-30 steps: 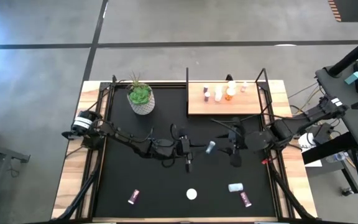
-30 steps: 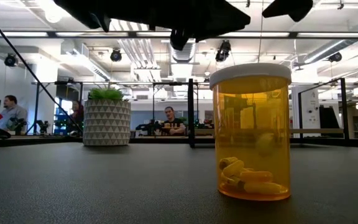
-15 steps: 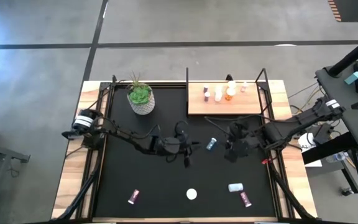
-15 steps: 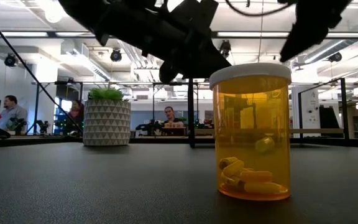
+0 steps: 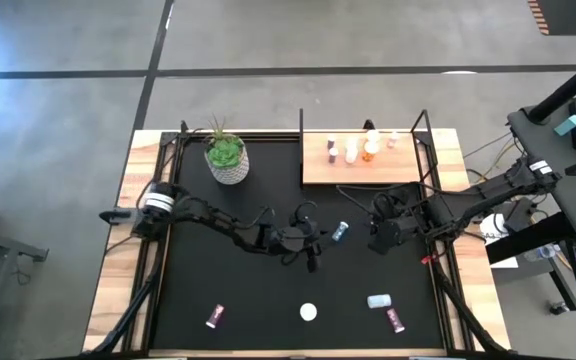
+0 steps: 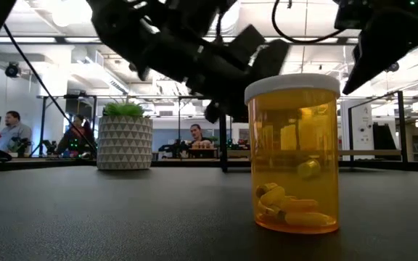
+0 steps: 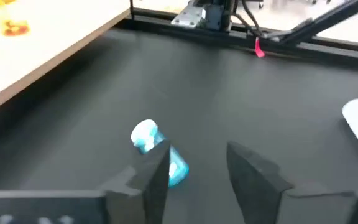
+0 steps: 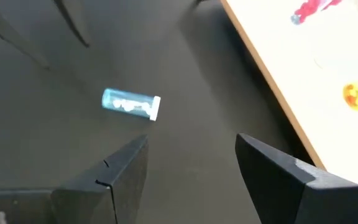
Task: Pick and place medicine bottles onto shelf by color
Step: Put the blue pill bottle on the shelf aligned with the other blue pill bottles
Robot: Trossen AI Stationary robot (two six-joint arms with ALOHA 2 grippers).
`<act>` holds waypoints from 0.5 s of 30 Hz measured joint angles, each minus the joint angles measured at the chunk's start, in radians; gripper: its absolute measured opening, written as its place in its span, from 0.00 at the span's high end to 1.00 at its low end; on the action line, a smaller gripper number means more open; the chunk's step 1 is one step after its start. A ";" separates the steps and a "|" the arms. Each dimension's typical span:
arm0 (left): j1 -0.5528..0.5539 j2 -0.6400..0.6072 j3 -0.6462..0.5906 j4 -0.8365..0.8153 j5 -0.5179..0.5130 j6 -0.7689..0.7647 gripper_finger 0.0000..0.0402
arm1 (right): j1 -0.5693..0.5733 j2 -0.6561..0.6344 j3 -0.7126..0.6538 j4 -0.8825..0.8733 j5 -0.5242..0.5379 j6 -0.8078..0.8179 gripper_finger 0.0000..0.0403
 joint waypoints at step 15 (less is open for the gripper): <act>0.033 0.233 0.365 -0.342 -0.116 -0.105 0.49 | 0.000 -0.035 -0.027 -0.093 -0.005 -0.020 0.42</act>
